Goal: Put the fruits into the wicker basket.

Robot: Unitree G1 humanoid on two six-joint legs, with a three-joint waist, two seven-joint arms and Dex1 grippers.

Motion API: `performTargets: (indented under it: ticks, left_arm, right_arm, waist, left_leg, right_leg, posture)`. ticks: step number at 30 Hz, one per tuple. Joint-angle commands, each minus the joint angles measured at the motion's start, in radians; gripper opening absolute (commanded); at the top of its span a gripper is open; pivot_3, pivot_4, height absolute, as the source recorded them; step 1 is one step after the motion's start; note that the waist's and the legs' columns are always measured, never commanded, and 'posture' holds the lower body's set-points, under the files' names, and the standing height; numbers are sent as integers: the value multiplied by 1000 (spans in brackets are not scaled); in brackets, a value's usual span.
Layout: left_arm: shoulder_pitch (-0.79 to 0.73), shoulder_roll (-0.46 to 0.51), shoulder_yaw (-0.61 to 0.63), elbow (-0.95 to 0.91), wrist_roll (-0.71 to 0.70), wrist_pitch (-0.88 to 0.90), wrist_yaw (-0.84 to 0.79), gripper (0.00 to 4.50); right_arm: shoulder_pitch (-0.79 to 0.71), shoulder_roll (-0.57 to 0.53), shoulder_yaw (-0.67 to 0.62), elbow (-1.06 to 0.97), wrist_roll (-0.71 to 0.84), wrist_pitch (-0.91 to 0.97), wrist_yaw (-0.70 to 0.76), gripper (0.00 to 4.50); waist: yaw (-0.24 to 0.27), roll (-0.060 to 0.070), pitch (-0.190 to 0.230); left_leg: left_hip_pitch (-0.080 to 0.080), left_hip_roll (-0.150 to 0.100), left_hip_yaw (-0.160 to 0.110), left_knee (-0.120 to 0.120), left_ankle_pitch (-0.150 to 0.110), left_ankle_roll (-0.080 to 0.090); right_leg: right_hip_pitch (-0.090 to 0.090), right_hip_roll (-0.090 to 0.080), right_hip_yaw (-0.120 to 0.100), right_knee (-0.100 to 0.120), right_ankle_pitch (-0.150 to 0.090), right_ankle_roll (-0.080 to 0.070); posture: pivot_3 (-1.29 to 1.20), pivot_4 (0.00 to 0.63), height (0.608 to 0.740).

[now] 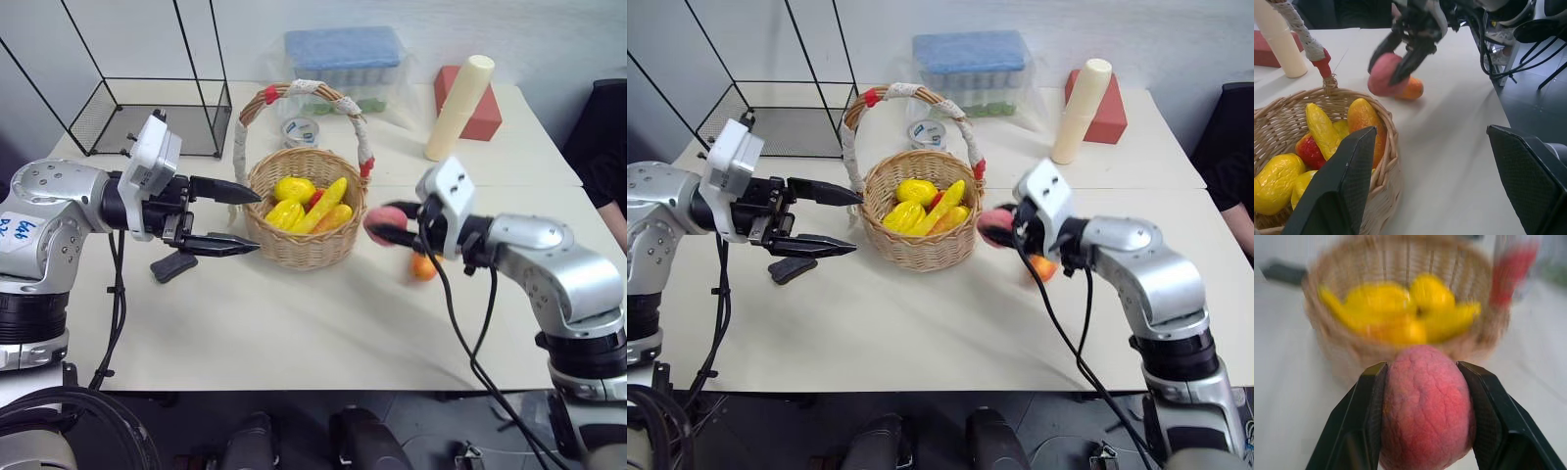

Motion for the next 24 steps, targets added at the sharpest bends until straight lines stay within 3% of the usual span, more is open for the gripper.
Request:
performTargets:
  ticks: [1,6,13,14,19,24]
  left_arm:
    - [-15,11,28,-15,-12,-7,8,3776]
    - [-21,-1,23,-14,-11,-14,19,3776]
    - [-14,-1,28,-23,-14,-18,25,3776]
    - [-15,-2,28,-23,-15,-18,25,3776]
    - [-20,-7,20,-9,-11,-26,15,3776]
    - [-29,-18,5,8,-5,-39,1,3776]
  right_arm:
    - [-111,65,44,6,-26,-15,-63,1848]
    - [-209,191,131,141,-109,-54,-142,1848]
    - [-199,223,136,118,-121,-23,-159,4248]
    - [-175,192,103,56,-85,18,-142,4456]
    - [-7,25,-161,-246,189,238,-59,4456]
    - [211,-158,-426,-356,287,348,-54,4456]
  waist:
    - [-2,0,0]
    - [-1,0,0]
    - [3,0,0]
    - [3,0,0]
    - [11,0,0]
    - [10,0,0]
  left_leg:
    - [0,0,0,0,0,0]
    - [-1,-1,0,0,0,0]
    - [-3,-1,0,0,0,0]
    - [-3,-1,0,0,0,0]
    - [-4,-1,-1,-1,-1,1]
    - [-2,-1,-1,-1,-1,2]
  right_leg:
    - [0,0,0,0,0,0]
    - [-1,-1,0,0,0,0]
    - [-3,-2,-1,3,0,0]
    - [-3,-2,-1,3,0,0]
    - [-1,-2,-2,1,0,0]
    - [2,-2,-2,-4,0,0]
  posture:
    - [0,150,740]
    - [0,150,740]
    - [0,150,740]
    - [0,150,740]
    - [0,150,740]
    - [0,150,740]
